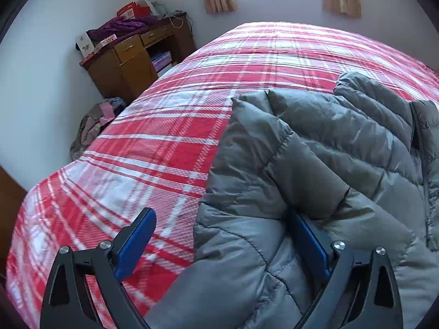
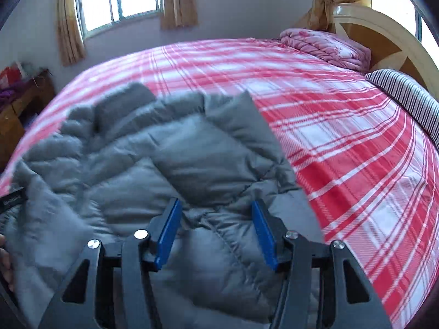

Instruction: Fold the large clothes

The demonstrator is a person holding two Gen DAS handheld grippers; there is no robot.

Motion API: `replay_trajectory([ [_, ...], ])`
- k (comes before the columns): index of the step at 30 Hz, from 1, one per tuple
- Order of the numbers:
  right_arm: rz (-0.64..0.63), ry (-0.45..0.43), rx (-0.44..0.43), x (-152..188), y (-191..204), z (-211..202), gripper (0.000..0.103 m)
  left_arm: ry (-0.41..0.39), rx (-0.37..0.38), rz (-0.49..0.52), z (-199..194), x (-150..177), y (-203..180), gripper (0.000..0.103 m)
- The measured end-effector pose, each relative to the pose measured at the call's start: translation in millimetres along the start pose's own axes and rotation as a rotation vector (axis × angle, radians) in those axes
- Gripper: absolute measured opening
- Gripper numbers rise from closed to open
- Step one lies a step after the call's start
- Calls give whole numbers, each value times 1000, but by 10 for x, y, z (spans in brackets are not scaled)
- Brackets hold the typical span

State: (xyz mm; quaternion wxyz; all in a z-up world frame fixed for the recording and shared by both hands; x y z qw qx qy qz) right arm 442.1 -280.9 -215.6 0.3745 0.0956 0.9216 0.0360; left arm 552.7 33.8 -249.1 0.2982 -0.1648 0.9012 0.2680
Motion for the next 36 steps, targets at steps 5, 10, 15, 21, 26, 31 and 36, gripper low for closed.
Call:
replay_trajectory([
  [5, -14, -2, 11, 54, -47, 91, 57, 44, 84, -71, 138, 72, 19, 102],
  [10, -31, 20, 40, 67, -19, 181, 59, 46, 94, -79, 160, 80, 44, 102],
  [15, -51, 26, 71, 79, 8, 220, 60, 51, 105, -85, 193, 71, 62, 102],
  [21, -36, 41, 17, 70, 4, 226, 71, 97, 151, -50, 138, 4, 242, 102],
  [26, -100, 87, -163, -73, 60, 36, 86, -37, 223, -62, -315, -402, 505, 102],
  [31, -108, 0, -215, -685, 150, -137, 98, -109, 243, -6, -495, -938, 211, 102],
  [36, -64, 6, -268, -1282, 333, 198, 98, -80, 275, 88, -378, -1382, -406, 102],
])
Point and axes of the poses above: each gripper's, at about its wrist camera, not at the fingertips, and z roughly the way its jaws point, y to its left, x to its underside, the point moved 7 cm from there along z, roughly the way its jaws point, and after that the axes turned 15 degrees about -x, right-handed, at the moved point
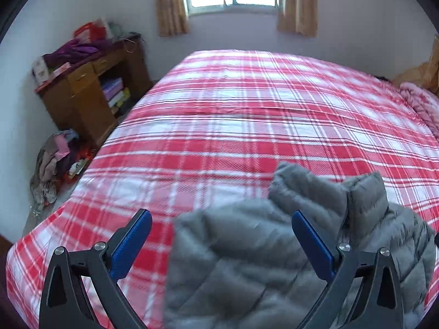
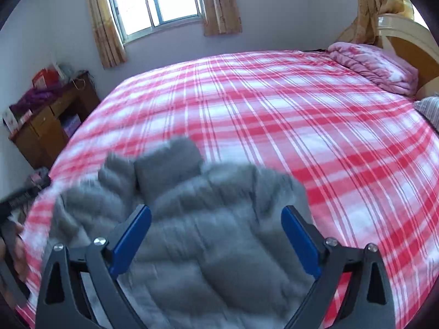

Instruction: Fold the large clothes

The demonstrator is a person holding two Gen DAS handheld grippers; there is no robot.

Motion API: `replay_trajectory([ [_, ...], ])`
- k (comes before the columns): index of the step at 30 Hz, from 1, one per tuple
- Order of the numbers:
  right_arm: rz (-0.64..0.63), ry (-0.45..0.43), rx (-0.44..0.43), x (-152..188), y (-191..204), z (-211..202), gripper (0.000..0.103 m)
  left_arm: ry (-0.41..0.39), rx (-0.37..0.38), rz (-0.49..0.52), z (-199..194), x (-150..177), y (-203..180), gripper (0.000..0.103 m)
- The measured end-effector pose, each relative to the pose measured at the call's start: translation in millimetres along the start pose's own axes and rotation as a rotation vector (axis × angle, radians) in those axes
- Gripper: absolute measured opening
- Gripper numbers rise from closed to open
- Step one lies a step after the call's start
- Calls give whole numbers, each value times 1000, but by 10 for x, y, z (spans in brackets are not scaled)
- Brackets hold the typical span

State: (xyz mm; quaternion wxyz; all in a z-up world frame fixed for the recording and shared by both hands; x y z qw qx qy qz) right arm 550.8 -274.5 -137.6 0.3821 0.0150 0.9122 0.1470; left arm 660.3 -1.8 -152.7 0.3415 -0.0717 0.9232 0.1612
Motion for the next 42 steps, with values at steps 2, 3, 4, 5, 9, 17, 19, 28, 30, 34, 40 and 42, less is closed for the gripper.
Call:
replay_trajectory([
  [2, 11, 12, 8, -248, -16, 193, 98, 13, 21, 16, 109, -115, -151, 102],
  [3, 12, 12, 9, -307, -8, 257, 98, 29, 35, 15, 197, -201, -236, 102],
  [4, 21, 22, 11, -393, -8, 350, 98, 42, 48, 13, 249, -248, -292, 102],
  [5, 35, 32, 14, -463, -13, 443, 98, 62, 69, 9, 339, -320, -367, 102],
  [9, 25, 100, -5, -652, 42, 827, 99, 120, 97, -8, 695, -454, -626, 102],
  [17, -47, 250, 32, -578, 92, 1658, 97, 114, 131, 103, 944, -299, -956, 89],
  [19, -76, 285, 13, -495, 75, 1701, 74, 103, 203, 126, 887, -223, -984, 48],
  [28, -202, 227, -47, -292, 59, 925, 9, -95, 270, 120, 38, -93, -562, 8],
  [30, -224, 188, -61, -227, 63, 670, 8, -162, 271, 134, -183, 40, -444, 8],
  [34, -280, 143, -62, 0, 77, 427, 7, -188, 252, 173, -191, 378, -396, 6],
  [40, -277, 176, -16, 416, -104, 606, 5, -86, 185, 190, 264, 831, -466, 6],
  [42, -274, 181, -3, 505, -153, 637, 5, -92, 173, 202, 293, 872, -472, 6],
])
Point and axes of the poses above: each gripper's, at about its wrist camera, not at the fingertips, and z roughly the way its jaws point, y to its left, x to its underside, the point moved 7 cm from there along z, roughly the way its jaws point, and after that the axes turned 15 degrees about -x, right-handed, at the moved point
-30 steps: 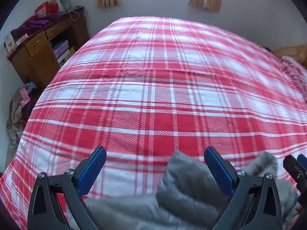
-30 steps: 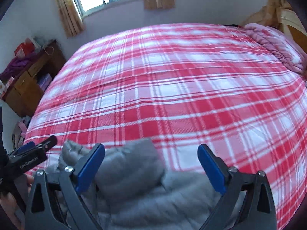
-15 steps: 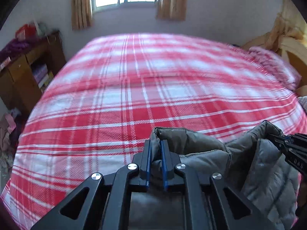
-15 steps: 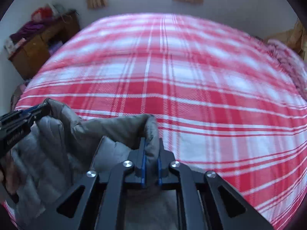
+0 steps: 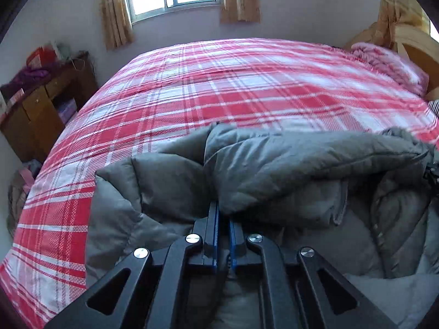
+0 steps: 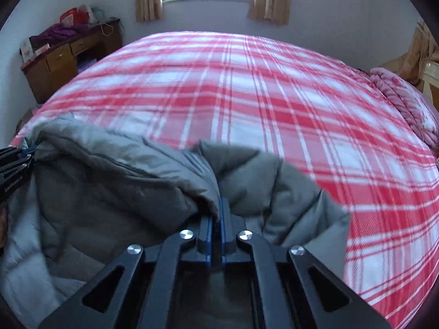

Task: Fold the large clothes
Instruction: 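Fold the hem toward the collar with both grippers and lower it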

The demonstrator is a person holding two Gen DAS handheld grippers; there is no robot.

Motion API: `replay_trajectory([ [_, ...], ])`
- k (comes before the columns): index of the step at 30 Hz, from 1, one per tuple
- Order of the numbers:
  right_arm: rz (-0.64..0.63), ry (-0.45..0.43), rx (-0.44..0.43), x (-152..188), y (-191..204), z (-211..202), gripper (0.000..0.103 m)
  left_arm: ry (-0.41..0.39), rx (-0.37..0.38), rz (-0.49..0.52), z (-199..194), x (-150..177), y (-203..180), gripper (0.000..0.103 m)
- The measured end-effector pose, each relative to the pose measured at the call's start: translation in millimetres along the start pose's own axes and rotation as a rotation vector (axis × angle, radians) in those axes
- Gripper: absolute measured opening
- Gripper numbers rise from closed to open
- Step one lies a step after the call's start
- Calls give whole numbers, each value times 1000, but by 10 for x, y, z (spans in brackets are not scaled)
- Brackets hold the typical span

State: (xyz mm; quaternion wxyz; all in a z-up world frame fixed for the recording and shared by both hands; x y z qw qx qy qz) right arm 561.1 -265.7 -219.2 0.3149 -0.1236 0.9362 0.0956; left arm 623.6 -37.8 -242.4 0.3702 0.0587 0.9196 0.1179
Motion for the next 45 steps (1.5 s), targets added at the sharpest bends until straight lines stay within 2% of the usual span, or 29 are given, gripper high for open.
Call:
replay_trajectory([
  [5, -47, 8, 44, 28, 26, -36, 5, 25, 3, -14, -148, -48, 87, 6],
  [8, -58, 9, 21, 14, 12, -124, 8, 22, -35, -9, -356, -93, 225, 7],
  [10, -67, 10, 20, 23, -11, -229, 34, -8, -51, -7, -531, -135, 322, 10],
  [11, -65, 14, 21, 39, -35, -289, 56, -29, -49, -11, -626, -173, 380, 22],
  [12, -61, 11, 22, 55, -54, -345, 65, -49, -53, -16, -690, -212, 430, 36],
  [13, -54, 0, 26, 67, -81, -434, 65, -76, -74, -31, -756, -273, 501, 73],
  [14, -48, -3, 32, 75, -95, -490, 65, -113, -103, -59, -828, -350, 583, 98],
  [16, -20, -12, 58, 59, -144, -632, 60, -190, -115, -118, -943, -507, 670, 100],
  [18, 31, -34, 51, -1, -165, -738, 42, -182, -96, -146, -913, -683, 637, 100],
  [20, 95, -75, 17, -128, -138, -811, 42, -167, -139, -180, -812, -827, 592, 100],
  [23, 137, -159, -24, -358, -25, -776, 42, -135, -233, -152, -529, -960, 424, 100],
  [25, 161, -195, -68, -466, 61, -653, 42, -104, -260, -117, -342, -913, 301, 100],
  [27, 166, -197, -79, -522, 137, -485, 42, -45, -266, -81, -125, -723, 190, 100],
  [30, 148, -148, -102, -455, 268, -169, 42, -15, -259, -55, 19, -405, 125, 100],
  [32, 122, -105, -87, -311, 327, 9, 42, -18, -250, -47, 81, -257, 98, 100],
  [37, 108, -63, -80, -37, 297, 235, 42, -16, -246, -39, 145, -192, 59, 100],
  [45, 76, -47, -29, 43, 286, 370, 41, 22, -236, -42, 248, -140, 28, 100],
])
Point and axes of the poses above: each gripper's, at about its wrist camera, not at the fingertips, and z roughly the way its jaws point, y to its left, x to its underside, the point moved 7 cm from there along z, roughly the way its jaws point, and after that the axes turned 15 degrees about -x, right-handed, at the moved point
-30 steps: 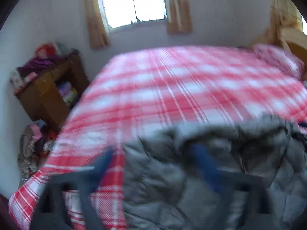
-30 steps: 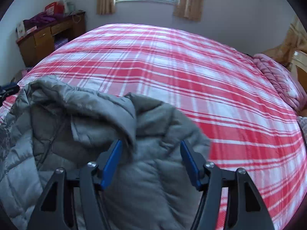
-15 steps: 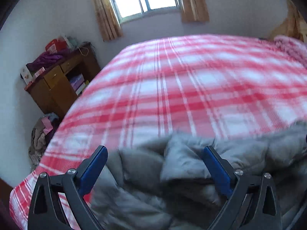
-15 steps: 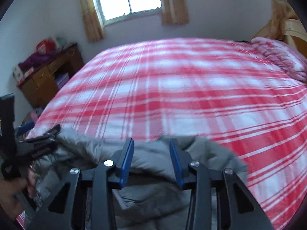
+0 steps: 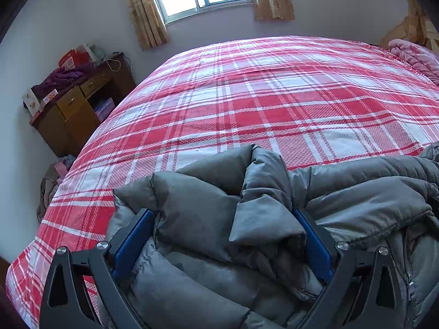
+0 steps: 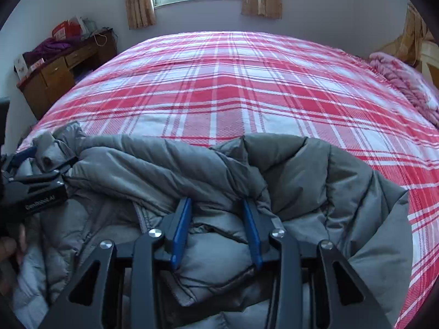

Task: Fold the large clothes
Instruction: 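Fold the hem toward the collar with both grippers and lower it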

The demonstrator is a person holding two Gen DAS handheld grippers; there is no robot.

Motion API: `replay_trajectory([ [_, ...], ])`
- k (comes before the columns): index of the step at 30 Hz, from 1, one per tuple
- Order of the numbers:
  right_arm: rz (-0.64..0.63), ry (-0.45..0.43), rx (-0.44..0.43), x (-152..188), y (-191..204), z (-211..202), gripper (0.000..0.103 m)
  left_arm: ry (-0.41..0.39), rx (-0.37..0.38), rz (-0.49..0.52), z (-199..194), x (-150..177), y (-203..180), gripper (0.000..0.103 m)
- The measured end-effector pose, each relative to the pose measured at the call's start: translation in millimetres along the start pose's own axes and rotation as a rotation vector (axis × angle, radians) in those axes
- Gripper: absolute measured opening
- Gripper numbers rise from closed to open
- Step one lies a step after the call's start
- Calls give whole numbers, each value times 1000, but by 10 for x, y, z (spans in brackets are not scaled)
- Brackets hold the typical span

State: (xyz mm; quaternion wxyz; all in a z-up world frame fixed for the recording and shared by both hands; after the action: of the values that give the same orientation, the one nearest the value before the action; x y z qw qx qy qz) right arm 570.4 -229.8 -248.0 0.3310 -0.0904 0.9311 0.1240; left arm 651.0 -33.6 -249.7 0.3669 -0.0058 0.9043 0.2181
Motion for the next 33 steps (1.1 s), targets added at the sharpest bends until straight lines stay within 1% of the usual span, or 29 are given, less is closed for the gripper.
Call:
replay_trajectory([
  [3, -7, 4, 15, 0, 8, 24, 41, 6, -11, 10, 18, 5, -17, 101],
  [6, -13, 6, 29, 4, 10, 35, 41, -3, -35, 26, 8, 12, -29, 102],
  [10, -22, 6, 45, 4, 12, 50, 41, -11, -47, 33, 2, 12, -35, 102],
  [15, -39, 7, 69, 9, 33, 69, 41, -10, -42, 27, 4, 14, -34, 102],
  [33, -33, 6, 63, 5, 30, 79, 41, -4, -29, 19, 10, 11, -24, 102],
])
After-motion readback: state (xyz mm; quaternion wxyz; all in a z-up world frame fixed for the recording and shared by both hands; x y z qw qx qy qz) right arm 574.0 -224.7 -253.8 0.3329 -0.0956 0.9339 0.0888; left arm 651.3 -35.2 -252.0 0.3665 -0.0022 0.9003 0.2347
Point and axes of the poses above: each gripper's, at about its wrist camera, not at the fingertips, and z roughly the way its jaws point, y to its left, x to its underside, the point moved 7 cm from there along z, roughly the way its jaws point, and after that the axes turned 15 degrees about -x, right-handed, at the moved point
